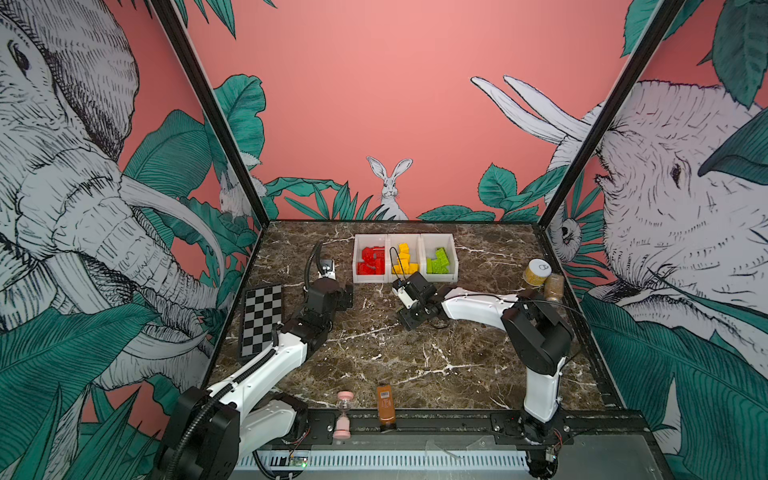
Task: Sort the legos into containers by color
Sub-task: 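Lower the right gripper onto a lime-green brick and grasp it, then carry the green brick to the nearest compartment and release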
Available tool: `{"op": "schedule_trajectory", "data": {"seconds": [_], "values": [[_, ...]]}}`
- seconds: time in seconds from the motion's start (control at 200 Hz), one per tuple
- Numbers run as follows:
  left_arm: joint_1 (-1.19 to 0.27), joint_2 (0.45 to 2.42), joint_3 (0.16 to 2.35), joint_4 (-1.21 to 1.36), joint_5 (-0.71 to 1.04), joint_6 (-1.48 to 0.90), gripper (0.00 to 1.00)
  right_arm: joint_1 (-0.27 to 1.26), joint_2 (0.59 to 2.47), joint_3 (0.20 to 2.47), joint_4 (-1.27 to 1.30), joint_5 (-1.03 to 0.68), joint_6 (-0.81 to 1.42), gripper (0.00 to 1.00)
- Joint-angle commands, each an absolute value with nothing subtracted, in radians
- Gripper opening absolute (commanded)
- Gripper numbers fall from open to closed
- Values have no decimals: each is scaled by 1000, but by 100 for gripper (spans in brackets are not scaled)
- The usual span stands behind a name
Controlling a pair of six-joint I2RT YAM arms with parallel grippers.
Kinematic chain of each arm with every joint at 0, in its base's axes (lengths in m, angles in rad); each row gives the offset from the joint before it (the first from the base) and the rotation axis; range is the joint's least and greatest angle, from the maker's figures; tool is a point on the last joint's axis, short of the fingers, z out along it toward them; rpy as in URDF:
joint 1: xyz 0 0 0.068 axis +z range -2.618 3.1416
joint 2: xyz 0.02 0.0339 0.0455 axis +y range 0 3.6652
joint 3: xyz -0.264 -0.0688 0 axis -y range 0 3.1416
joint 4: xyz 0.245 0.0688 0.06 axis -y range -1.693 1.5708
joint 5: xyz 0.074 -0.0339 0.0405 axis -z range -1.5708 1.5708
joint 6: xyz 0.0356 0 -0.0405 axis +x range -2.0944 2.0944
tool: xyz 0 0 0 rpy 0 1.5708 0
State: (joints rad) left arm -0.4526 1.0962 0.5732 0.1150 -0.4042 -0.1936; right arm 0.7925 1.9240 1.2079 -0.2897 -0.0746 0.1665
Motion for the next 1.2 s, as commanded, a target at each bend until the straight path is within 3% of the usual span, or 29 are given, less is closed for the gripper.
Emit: {"op": "schedule_trajectory", "data": {"seconds": [0.0,0.5,0.865,1.195], "values": [[-446,1073,558,126,-418,-188,90,793,1950,1226,-294,-57,154,52],[-446,1075,560,122,-439,-192,91,773,1844,1164,-243,-26,168,32],[-446,1063,559,117,-440,-190,91,618,1700,1128,-204,-54,140,28],[-446,1066,558,121,-443,-185,91,442,1742,1214,-125,-96,78,28]]}}
